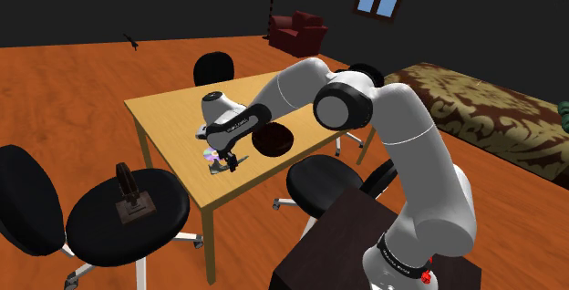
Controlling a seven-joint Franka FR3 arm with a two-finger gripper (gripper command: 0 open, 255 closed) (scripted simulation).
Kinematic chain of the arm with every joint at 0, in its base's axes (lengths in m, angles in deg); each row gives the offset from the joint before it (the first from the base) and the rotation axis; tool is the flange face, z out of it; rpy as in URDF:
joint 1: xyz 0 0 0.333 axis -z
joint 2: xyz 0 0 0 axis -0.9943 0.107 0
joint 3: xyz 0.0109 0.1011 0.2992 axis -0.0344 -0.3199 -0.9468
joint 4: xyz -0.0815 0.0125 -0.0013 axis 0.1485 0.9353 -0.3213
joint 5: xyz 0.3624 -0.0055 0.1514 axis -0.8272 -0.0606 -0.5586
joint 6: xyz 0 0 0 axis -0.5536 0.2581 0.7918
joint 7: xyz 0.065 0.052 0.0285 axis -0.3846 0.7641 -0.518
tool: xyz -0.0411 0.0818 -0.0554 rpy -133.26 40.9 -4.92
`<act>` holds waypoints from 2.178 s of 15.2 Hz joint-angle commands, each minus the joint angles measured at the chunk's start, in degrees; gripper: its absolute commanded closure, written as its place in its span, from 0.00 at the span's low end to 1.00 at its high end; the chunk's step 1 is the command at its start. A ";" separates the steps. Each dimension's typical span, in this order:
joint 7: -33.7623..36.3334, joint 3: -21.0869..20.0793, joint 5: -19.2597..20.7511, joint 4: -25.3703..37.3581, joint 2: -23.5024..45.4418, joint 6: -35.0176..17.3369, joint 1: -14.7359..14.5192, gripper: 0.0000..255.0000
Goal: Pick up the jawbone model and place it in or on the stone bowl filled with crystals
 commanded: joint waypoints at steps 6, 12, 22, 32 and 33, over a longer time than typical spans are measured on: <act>0.00 0.00 0.00 0.00 0.02 -0.03 0.00 1.00; 0.00 0.00 0.00 0.00 0.02 -0.03 0.01 1.00; -0.78 -0.35 -0.46 -0.86 -4.84 3.93 0.16 1.00; -1.72 -0.68 -1.01 -0.51 -9.54 8.92 0.28 1.00; -1.82 -0.71 -1.07 -0.37 -9.94 9.46 0.29 1.00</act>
